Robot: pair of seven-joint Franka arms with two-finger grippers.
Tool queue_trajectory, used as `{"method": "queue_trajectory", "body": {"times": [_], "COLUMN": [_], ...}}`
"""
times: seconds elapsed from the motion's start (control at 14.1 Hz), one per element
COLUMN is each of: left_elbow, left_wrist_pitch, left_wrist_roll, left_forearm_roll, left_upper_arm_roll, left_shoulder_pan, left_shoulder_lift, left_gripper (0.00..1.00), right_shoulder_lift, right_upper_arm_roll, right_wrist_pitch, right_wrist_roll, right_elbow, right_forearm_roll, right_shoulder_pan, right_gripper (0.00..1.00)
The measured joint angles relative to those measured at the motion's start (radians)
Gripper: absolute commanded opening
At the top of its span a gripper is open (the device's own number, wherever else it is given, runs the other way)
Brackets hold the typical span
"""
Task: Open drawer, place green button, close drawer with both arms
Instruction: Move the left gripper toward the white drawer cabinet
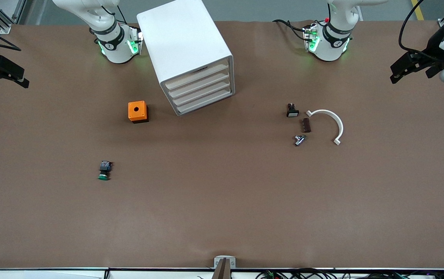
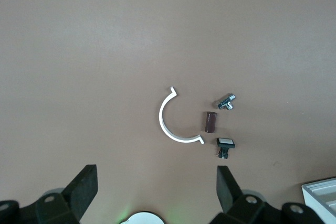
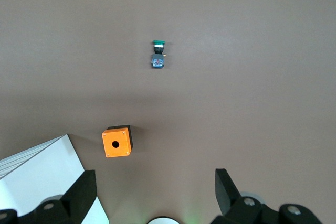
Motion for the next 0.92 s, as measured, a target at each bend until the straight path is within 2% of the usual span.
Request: {"method": "queue_trajectory", "body": {"times": [0.43, 0.92], "left_elbow": [0.015, 0.027], "left_wrist_pitch": [0.000, 0.015], "left_wrist_roll": [0.000, -0.008], "left_forearm_roll": [0.001, 0.001], "left_upper_arm_roll": [0.001, -0.002], "left_shoulder_pan": [0.003, -0.006], "left_shoulder_lift": [0.034, 0.191], "left_gripper": [1.00, 1.00], "right_shoulder_lift": [0.000, -0.004], "right_upper_arm_roll": [0.000, 0.000], "right_wrist_pitch": [0.000, 0.000], "right_wrist_roll": [0.000, 0.000], "right_elbow": [0.000, -0.002], "right_forearm_roll": [0.000, 0.000], "right_shoulder_pan": [0.000, 0.000], "right_gripper": [1.00, 1.00]}}
